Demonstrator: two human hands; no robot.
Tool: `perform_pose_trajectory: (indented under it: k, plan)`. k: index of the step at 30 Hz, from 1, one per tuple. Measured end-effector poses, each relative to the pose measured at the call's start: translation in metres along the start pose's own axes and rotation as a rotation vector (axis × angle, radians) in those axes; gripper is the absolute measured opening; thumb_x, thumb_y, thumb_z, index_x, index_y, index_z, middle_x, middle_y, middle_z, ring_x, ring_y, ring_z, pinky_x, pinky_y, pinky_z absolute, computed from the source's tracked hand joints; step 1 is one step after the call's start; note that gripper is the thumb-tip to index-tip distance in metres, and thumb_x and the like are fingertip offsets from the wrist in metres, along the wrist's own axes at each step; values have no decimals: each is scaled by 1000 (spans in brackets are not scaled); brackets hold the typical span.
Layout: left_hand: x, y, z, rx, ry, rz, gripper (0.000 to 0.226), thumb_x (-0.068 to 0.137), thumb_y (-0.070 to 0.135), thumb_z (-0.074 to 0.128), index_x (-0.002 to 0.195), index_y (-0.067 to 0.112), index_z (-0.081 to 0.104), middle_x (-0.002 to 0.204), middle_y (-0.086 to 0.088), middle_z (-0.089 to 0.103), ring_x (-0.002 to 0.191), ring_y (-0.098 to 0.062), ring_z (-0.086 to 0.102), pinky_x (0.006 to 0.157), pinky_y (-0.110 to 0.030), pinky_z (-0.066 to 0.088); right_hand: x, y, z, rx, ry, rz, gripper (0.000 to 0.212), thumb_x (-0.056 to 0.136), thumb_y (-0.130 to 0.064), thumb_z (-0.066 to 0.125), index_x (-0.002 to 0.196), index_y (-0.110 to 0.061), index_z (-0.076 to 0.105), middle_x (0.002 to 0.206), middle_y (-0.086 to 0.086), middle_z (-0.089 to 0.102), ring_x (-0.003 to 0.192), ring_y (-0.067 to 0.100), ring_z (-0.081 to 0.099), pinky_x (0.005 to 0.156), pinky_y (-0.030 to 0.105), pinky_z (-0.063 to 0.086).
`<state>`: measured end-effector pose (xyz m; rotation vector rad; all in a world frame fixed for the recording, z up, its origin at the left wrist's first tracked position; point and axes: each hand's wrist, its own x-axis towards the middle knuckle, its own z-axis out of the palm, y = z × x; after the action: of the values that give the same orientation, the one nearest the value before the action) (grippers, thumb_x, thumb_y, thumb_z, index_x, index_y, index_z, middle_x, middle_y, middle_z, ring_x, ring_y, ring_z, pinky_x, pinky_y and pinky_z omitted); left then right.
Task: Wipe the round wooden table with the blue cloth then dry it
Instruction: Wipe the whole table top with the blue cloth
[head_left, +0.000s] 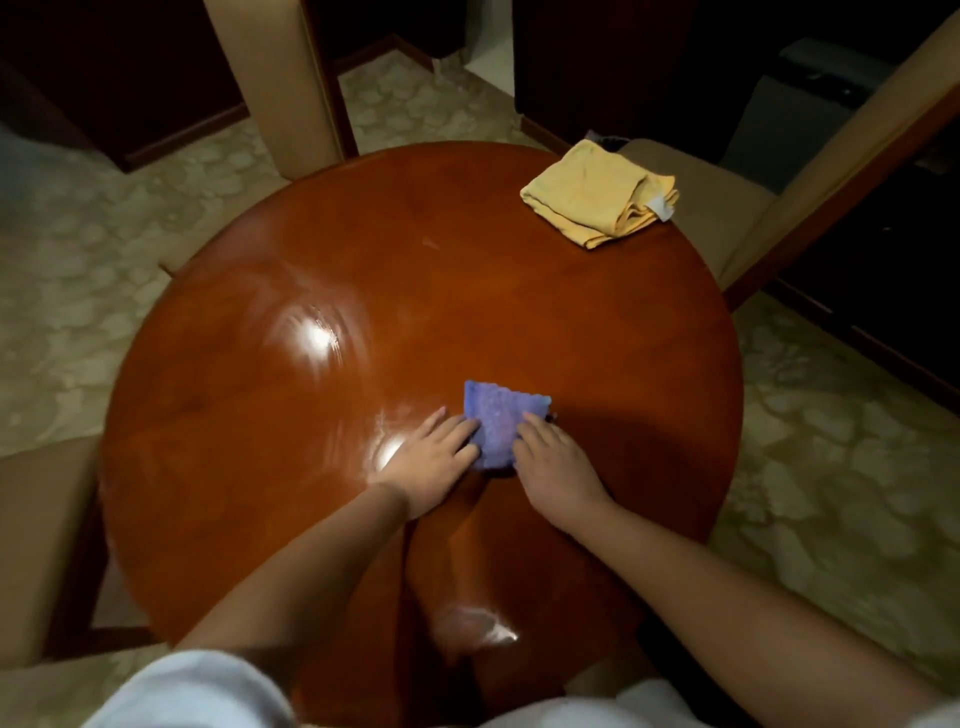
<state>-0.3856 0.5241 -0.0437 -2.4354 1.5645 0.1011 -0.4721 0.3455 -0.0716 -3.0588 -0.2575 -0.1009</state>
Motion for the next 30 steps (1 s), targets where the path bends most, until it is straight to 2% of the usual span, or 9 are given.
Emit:
perform_pose_trajectory:
  k: [3,5,7,10,13,16,21,25,30]
  plan:
    - [-7,0,-5,41,2,47,37,83,22,39,99,12,71,119,-11,66,111,-26,63,107,-42,32,-9,-5,-11,101,-79,32,28,66,-21,81,84,-2,70,91,15,68,91,32,68,74,35,55]
    - [-16,3,-6,25,-21,113,38,88,18,45,120,8,62,134,-12,55,125,-25,52,114,-40,22,-20,-13,-17,178,-128,51,22,80,-17,69,91,2,64,95,20,63,88,37,63,71,41,53]
    - [-24,6,-8,10,-99,144,45,95,18,40,139,7,41,151,-11,34,138,-23,33,118,-36,11,-32,-25,-22,187,-159,94,30,89,-22,50,99,3,61,99,21,60,89,38,61,75,42,50]
    - [-37,11,-17,-7,-167,181,48,96,22,37,142,7,34,151,-10,33,137,-23,33,115,-33,15,-48,-44,-31,164,-232,104,48,94,-32,29,114,2,57,110,20,57,101,36,58,88,42,46]
    - [-54,16,-19,-40,-159,237,50,97,28,29,142,7,34,145,-12,42,133,-24,39,111,-32,22,-64,-61,-35,128,-274,150,38,101,-28,37,126,-2,47,125,15,50,117,32,49,100,37,35]
    - [-70,21,-17,-92,-149,249,48,101,30,27,143,6,34,141,-15,46,131,-27,42,109,-32,25,-76,-77,-38,149,-280,193,34,101,-29,37,121,-4,48,123,15,50,115,31,49,97,38,36]
    - [-87,24,-14,-128,-100,284,64,93,43,9,134,8,42,132,-14,53,123,-27,47,106,-32,26,-94,-96,-41,164,-232,216,31,101,-30,37,110,-4,52,111,16,54,103,32,54,89,41,41]
    - [-102,30,-9,-136,11,334,76,84,50,-2,122,10,51,117,-12,59,110,-28,53,100,-32,31,-111,-110,-37,129,-116,160,37,90,-35,34,84,-8,59,82,10,60,77,30,61,75,37,50]
    - [-119,40,9,-161,92,397,49,87,48,27,91,15,63,100,-3,68,95,-25,60,81,-35,42,-129,-117,-28,62,-36,122,42,92,-41,40,70,-17,68,76,-1,65,82,21,60,81,34,44]
